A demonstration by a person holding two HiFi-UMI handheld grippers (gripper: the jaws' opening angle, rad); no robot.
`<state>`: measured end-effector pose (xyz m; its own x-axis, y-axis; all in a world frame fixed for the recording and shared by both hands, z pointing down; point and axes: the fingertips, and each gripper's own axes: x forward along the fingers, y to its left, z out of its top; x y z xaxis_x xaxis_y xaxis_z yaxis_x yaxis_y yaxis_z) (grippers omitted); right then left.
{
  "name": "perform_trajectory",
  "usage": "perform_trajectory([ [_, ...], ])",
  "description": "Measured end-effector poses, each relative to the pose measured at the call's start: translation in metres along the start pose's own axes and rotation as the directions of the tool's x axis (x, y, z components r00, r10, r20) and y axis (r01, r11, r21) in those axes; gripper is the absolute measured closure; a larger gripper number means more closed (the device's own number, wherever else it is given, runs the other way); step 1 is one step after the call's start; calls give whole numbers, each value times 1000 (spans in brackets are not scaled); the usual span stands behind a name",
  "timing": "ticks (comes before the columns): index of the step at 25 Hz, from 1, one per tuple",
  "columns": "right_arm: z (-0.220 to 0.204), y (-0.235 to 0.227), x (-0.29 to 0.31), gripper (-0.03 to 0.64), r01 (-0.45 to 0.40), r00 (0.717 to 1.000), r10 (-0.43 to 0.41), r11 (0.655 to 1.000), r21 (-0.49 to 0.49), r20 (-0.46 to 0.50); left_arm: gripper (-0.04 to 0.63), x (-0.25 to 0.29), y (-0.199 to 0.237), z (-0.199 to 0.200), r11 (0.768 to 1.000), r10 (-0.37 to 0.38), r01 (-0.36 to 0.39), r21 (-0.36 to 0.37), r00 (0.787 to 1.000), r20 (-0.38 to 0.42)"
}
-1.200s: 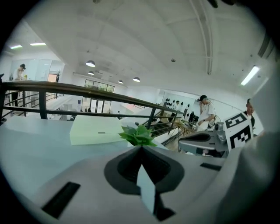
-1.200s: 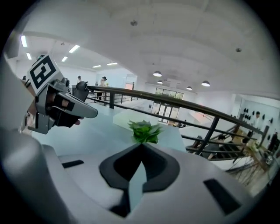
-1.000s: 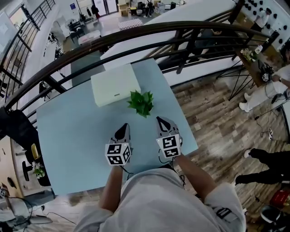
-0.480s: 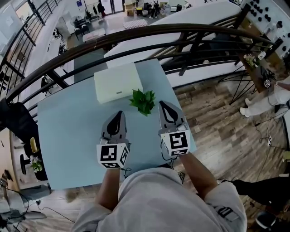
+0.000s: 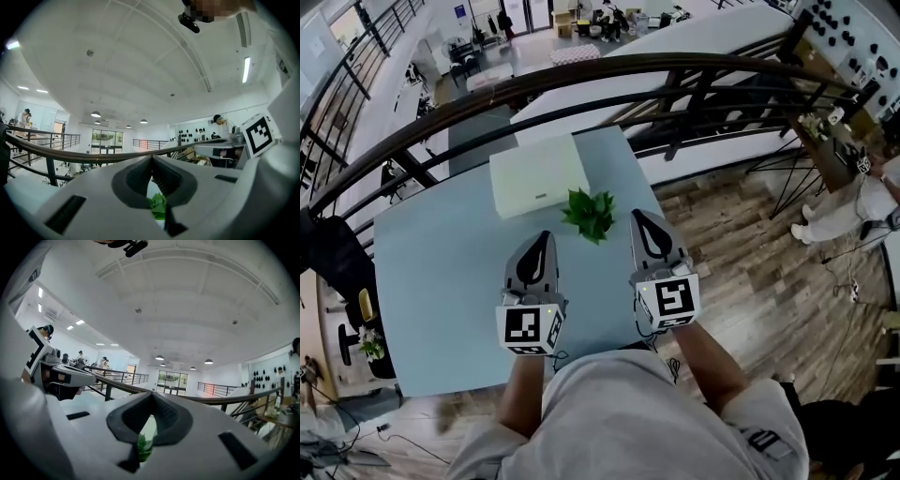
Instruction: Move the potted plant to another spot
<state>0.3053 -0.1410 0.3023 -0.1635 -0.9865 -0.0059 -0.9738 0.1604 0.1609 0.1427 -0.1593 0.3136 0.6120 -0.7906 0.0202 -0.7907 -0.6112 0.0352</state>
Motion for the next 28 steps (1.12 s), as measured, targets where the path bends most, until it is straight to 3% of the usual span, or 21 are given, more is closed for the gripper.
perform_trajectory([
  [28,-1,3,3,614,-4,1000,4,1000,2,-6,583,3,1,0,1000,-13,13,13,1000,-10],
])
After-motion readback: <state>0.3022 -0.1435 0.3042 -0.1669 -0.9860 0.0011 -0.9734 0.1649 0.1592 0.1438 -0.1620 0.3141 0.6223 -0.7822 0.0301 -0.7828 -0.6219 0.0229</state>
